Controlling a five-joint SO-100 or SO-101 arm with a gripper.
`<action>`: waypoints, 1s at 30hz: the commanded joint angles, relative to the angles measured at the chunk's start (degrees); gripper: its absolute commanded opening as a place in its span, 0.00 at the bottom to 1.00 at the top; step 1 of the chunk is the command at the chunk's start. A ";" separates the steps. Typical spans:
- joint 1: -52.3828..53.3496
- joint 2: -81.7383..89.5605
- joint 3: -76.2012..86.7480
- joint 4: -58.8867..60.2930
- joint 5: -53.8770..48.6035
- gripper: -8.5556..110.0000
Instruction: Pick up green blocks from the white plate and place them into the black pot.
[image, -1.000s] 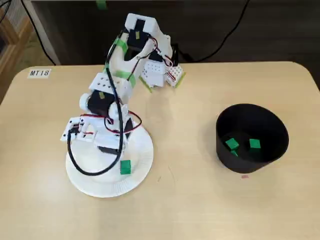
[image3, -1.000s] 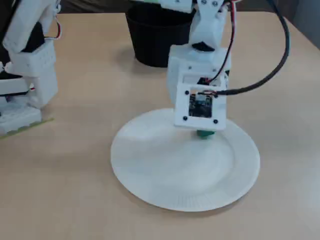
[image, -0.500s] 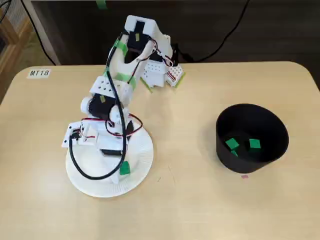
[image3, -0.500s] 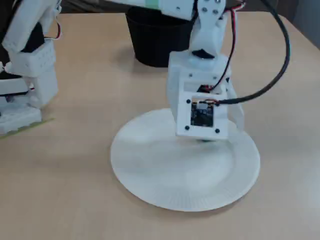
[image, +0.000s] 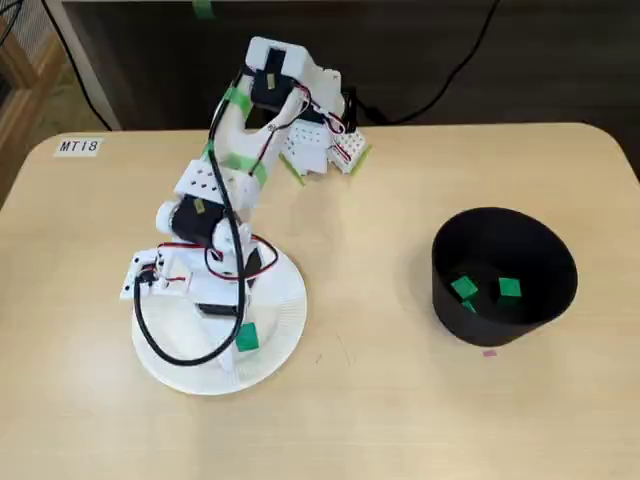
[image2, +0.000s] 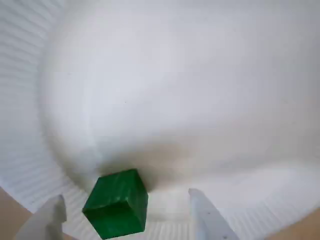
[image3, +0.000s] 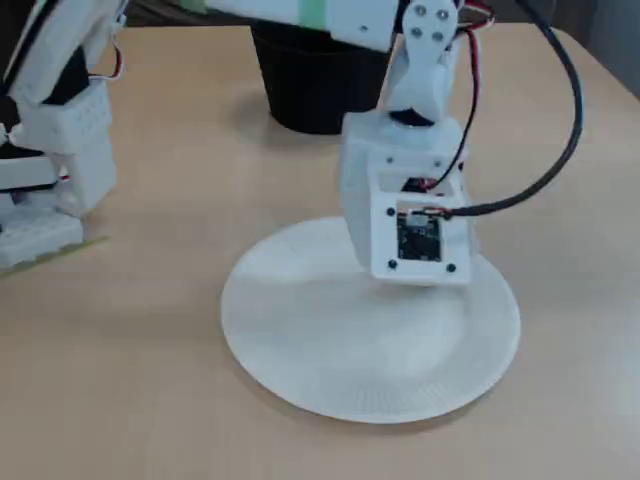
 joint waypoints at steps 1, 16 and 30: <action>-1.14 0.70 -3.08 -0.26 -1.32 0.34; -2.90 -3.78 -12.66 0.00 1.14 0.05; -40.78 26.28 -23.99 1.76 21.88 0.05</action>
